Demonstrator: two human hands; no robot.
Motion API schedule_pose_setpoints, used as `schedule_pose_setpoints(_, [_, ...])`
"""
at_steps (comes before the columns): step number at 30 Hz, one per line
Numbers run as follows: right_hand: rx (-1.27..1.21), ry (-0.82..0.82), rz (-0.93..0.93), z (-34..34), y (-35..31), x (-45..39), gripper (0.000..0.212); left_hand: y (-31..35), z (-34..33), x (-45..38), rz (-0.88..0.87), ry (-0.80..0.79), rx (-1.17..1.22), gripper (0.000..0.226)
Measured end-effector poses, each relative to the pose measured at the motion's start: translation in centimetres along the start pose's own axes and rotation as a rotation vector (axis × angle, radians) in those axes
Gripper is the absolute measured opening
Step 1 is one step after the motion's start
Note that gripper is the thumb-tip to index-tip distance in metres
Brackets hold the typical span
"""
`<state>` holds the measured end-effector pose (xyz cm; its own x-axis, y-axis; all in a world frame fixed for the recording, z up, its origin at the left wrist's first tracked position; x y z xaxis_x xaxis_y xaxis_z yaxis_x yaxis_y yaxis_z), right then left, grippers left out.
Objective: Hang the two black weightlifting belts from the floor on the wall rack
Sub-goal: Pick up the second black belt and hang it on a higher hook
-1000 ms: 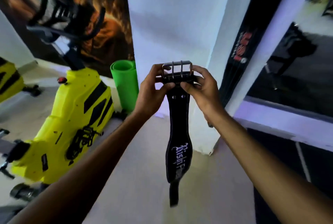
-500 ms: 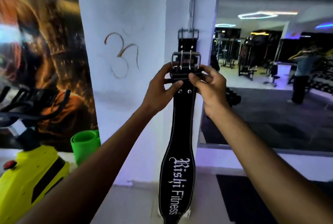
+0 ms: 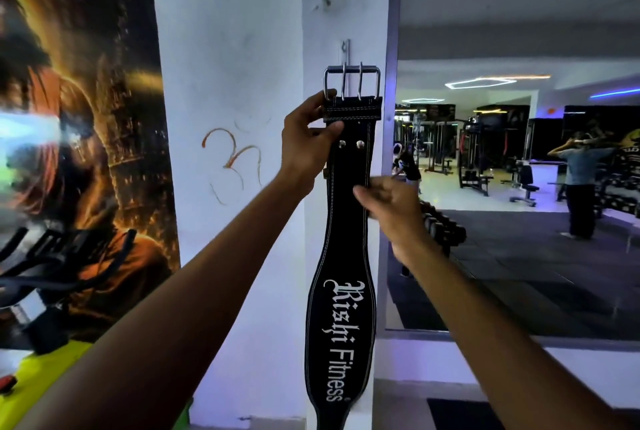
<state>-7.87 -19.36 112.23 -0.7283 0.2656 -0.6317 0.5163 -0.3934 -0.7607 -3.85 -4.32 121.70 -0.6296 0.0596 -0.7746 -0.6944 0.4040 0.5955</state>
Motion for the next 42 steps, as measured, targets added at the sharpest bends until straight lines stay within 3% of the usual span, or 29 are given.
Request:
schedule_pose_setpoints(4, [-0.037,-0.036,-0.054,-1.4,6.0,4.5,0.007,-0.4,-0.9,-1.3,0.053,0.034,0.018,0.049])
schedule_pose_setpoints(6, [0.051,-0.091,-0.140,-2.2,10.2,7.5,0.025,-0.9,-1.0,-1.5,0.067,0.041,0.015,0.049])
schedule_pose_setpoints(9, [0.131,-0.160,-0.252,-1.7,14.2,9.6,0.026,-1.3,-1.1,-1.6,0.081,0.040,0.019,0.047])
schedule_pose_setpoints(12, [0.173,-0.128,-0.188,-0.7,12.5,7.5,0.070,-1.2,-1.4,-1.9,0.085,0.036,0.019,0.048])
schedule_pose_setpoints(13, [0.139,-0.077,-0.132,-0.1,10.6,6.1,0.071,-1.2,-1.6,-2.0,0.086,0.031,0.025,0.048])
schedule_pose_setpoints(16, [0.004,0.019,-0.021,1.9,4.3,1.7,0.022,-1.1,-2.1,-2.1,0.073,0.007,0.031,0.048])
schedule_pose_setpoints(19, [-0.005,0.007,0.020,2.0,3.1,1.1,0.007,-1.0,-2.3,-2.1,0.058,-0.011,0.042,0.049])
schedule_pose_setpoints(22, [0.031,-0.040,-0.081,-0.3,8.3,5.0,0.018,-1.4,-2.0,-2.3,0.077,0.008,0.055,0.048])
schedule_pose_setpoints(24, [0.071,-0.013,-0.160,-0.9,11.8,7.9,0.052,-2.1,-1.6,-1.9,0.103,0.014,0.061,0.048])
schedule_pose_setpoints(25, [0.094,-0.022,-0.184,-1.1,12.9,8.8,0.055,-2.4,-1.4,-1.6,0.115,0.013,0.060,0.049])
schedule_pose_setpoints(26, [0.113,-0.052,-0.214,-1.3,13.5,9.3,0.043,-2.8,-1.3,-1.2,0.124,0.010,0.053,0.049])
schedule_pose_setpoints(28, [0.141,-0.083,-0.229,-1.2,12.7,9.0,0.014,-3.2,-1.2,-0.9,0.136,0.003,0.054,0.050])
schedule_pose_setpoints(30, [0.096,0.024,-0.167,0.1,9.6,7.1,0.018,-3.0,-1.3,-1.0,0.130,-0.012,0.075,0.049])
schedule_pose_setpoints(33, [-0.032,0.174,-0.037,2.6,2.6,2.4,0.040,-2.3,-1.8,-0.7,0.105,-0.063,0.081,0.047])
schedule_pose_setpoints(36, [-0.023,0.173,0.089,3.7,-3.7,-1.4,0.053,-1.9,-2.1,0.0,0.096,-0.104,0.076,0.048])
schedule_pose_setpoints(39, [0.008,0.150,0.138,3.4,-6.5,-3.1,0.047,-1.8,-2.1,0.7,0.105,-0.127,0.073,0.050])
schedule_pose_setpoints(42, [-0.017,0.195,0.103,3.2,-6.4,-3.8,0.041,-1.9,-1.4,1.0,0.107,-0.119,0.060,0.068])
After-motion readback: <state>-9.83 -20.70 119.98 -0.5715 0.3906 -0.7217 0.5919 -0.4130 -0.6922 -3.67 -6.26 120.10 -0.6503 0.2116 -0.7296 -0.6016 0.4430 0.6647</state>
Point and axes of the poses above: each hand's wrist, its own x-axis away from the middle knuckle, its own z-axis out of the back of the hand, y = z × x, the point moved 6 cm from there along -x, towards the middle knuckle, and after that the axes turned 12 degrees about x, right-handed, at the moved point
